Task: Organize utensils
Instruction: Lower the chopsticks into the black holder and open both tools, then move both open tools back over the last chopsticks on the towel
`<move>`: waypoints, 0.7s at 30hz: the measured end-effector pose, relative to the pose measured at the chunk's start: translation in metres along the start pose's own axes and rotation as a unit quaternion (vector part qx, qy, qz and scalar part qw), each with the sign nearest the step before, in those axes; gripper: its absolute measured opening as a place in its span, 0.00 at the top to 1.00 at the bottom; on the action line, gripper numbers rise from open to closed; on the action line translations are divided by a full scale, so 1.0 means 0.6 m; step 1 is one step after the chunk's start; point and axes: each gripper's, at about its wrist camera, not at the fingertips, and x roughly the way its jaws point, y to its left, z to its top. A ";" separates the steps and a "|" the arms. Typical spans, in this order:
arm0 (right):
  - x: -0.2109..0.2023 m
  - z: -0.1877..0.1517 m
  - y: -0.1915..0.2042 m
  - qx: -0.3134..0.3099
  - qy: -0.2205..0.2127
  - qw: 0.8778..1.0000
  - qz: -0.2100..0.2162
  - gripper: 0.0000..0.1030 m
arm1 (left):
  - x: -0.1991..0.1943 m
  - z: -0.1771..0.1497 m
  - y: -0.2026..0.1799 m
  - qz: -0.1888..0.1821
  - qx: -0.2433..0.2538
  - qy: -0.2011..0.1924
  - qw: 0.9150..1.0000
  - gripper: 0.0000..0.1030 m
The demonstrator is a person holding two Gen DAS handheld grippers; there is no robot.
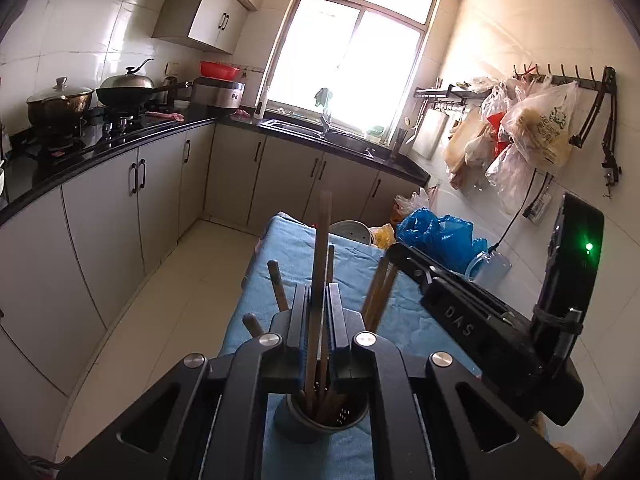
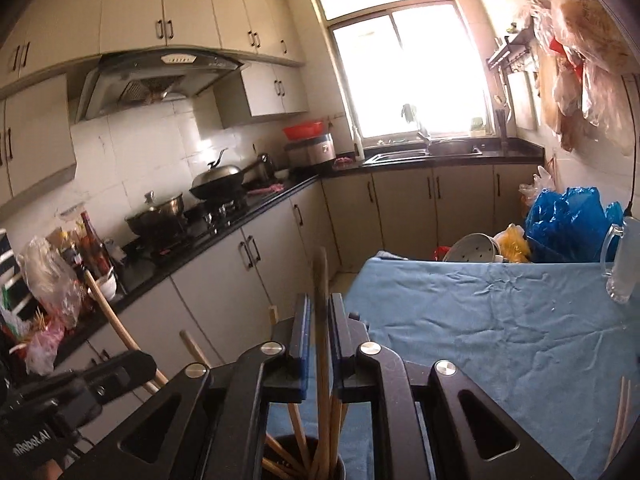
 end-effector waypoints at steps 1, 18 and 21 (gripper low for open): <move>-0.002 -0.001 0.000 -0.001 0.002 1.000 0.001 0.71 | -0.006 -0.001 -0.004 0.004 0.004 -0.003 1.000 0.88; -0.184 -0.116 -0.191 0.059 0.020 0.994 -0.091 0.42 | -0.115 -0.070 -0.117 -0.049 0.039 -0.014 0.998 0.56; -0.215 -0.168 -0.278 0.070 0.057 0.984 -0.152 0.42 | -0.103 -0.107 -0.157 -0.073 0.054 0.011 0.996 0.53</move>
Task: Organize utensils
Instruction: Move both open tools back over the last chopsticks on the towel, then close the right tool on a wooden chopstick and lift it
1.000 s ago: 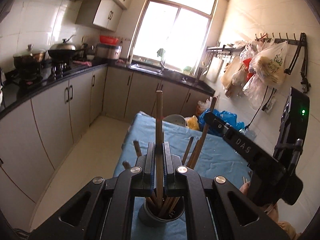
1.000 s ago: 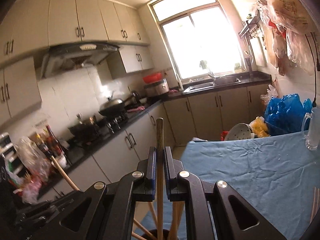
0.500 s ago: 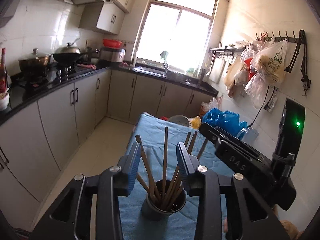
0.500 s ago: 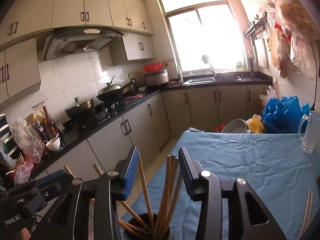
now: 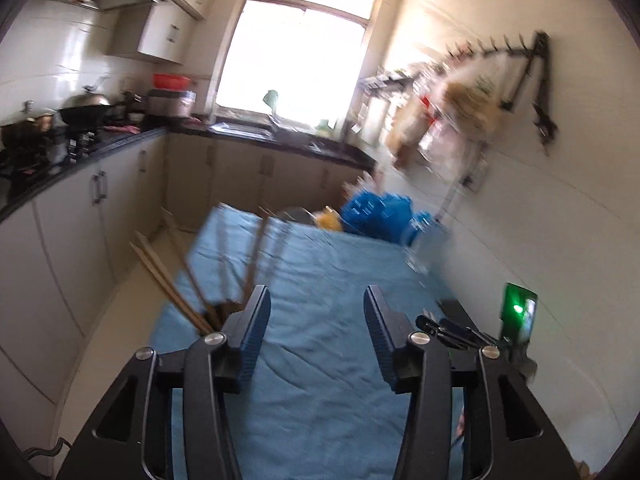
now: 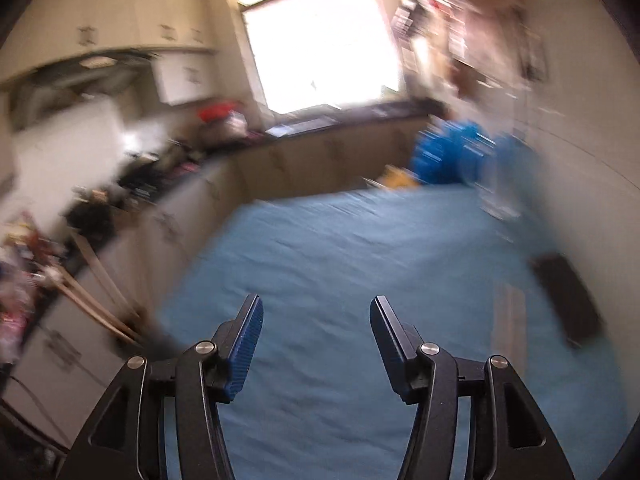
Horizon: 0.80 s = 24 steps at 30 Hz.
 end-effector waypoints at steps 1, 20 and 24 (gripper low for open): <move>0.004 -0.012 -0.042 0.007 0.021 0.999 -0.030 0.45 | 0.017 -0.015 -0.014 -0.007 0.002 0.016 1.000 0.53; 0.114 -0.062 -0.226 0.047 0.161 0.980 -0.107 0.90 | 0.170 -0.132 -0.100 0.005 0.025 0.166 0.986 0.53; 0.113 -0.071 -0.180 0.056 0.177 0.982 -0.029 0.92 | 0.192 -0.134 -0.096 0.011 0.027 0.179 0.983 0.53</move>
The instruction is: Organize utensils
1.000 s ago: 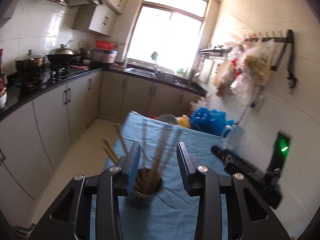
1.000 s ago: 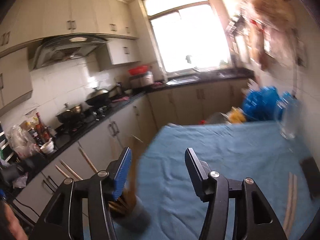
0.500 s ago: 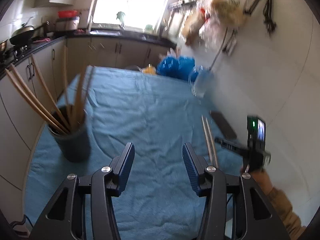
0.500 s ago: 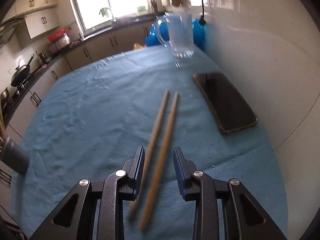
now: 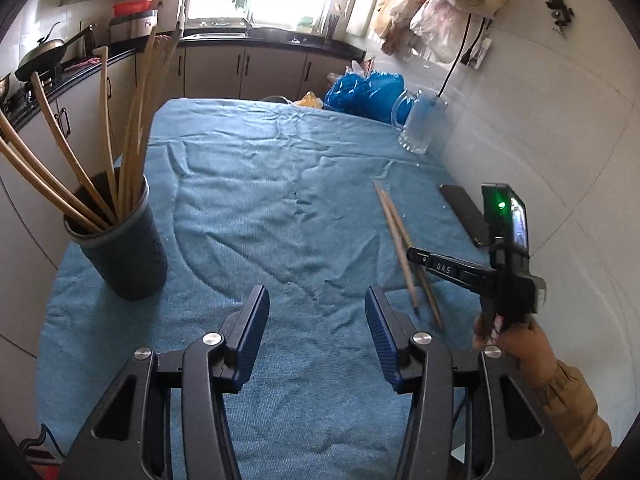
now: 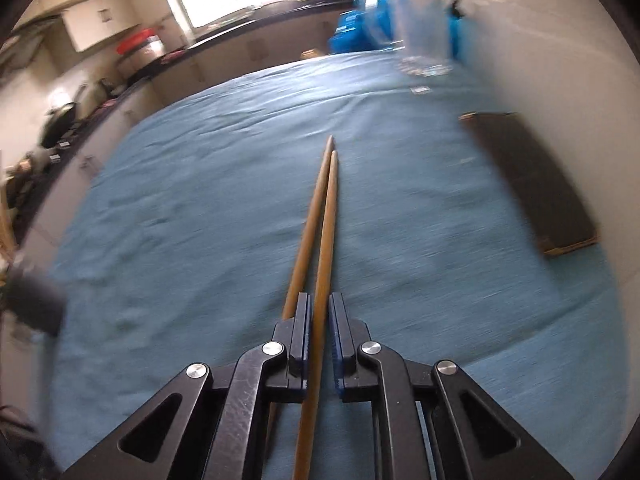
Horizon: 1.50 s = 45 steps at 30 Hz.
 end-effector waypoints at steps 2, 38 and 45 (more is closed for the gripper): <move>-0.004 -0.008 0.005 -0.001 0.005 1.000 0.014 0.92 | 0.016 0.000 -0.004 0.006 0.007 0.011 1.000 0.53; -0.087 -0.096 -0.077 0.003 0.022 1.000 -0.019 0.91 | 0.179 -0.050 -0.098 -0.038 0.077 0.175 0.981 0.93; -0.088 -0.090 -0.070 -0.007 0.057 0.998 -0.004 0.67 | 0.143 -0.039 -0.100 -0.068 0.088 0.169 0.979 0.69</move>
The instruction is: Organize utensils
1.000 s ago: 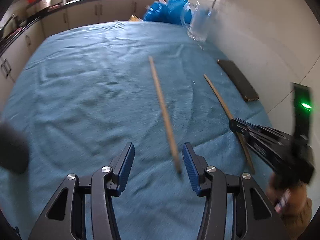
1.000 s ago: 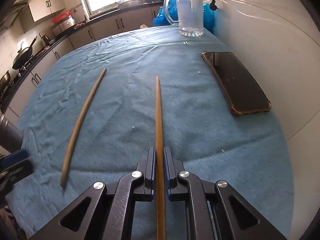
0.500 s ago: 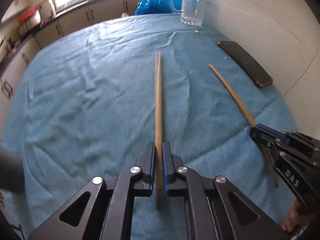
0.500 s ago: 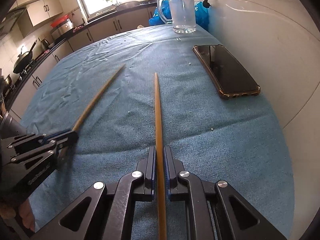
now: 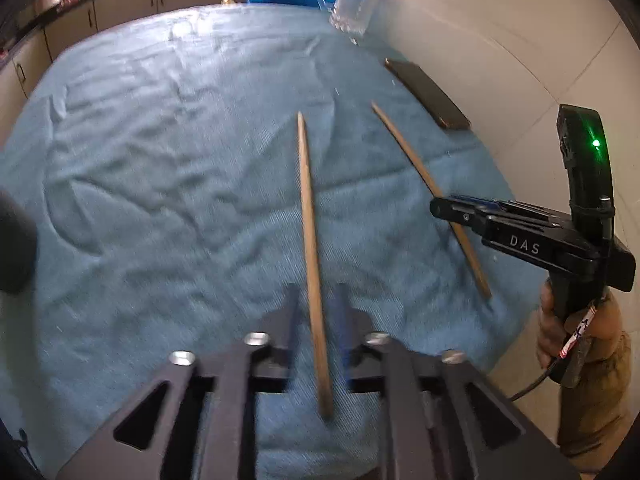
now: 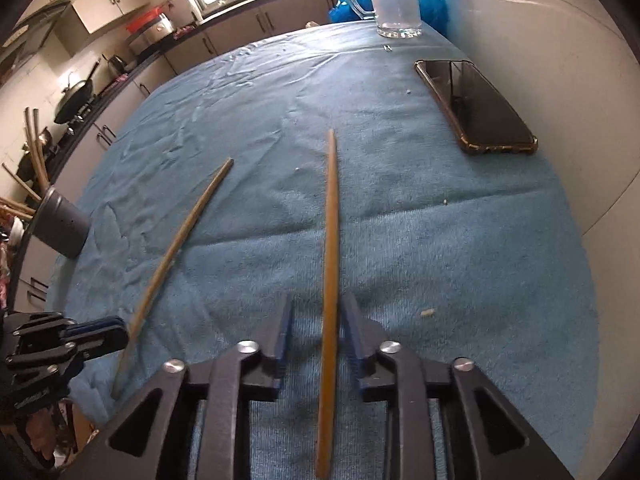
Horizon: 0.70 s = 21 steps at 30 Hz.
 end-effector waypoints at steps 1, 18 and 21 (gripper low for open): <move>0.002 0.007 0.002 -0.004 0.002 1.000 -0.008 0.66 | 0.000 0.009 0.000 0.008 0.002 -0.006 1.000 0.61; 0.081 0.128 0.026 -0.068 0.055 0.993 -0.084 0.85 | 0.109 0.124 -0.018 0.045 0.041 0.030 0.998 0.76; 0.077 0.127 0.020 -0.081 0.056 0.991 -0.088 0.86 | 0.116 0.130 -0.021 0.053 0.042 0.021 0.998 0.76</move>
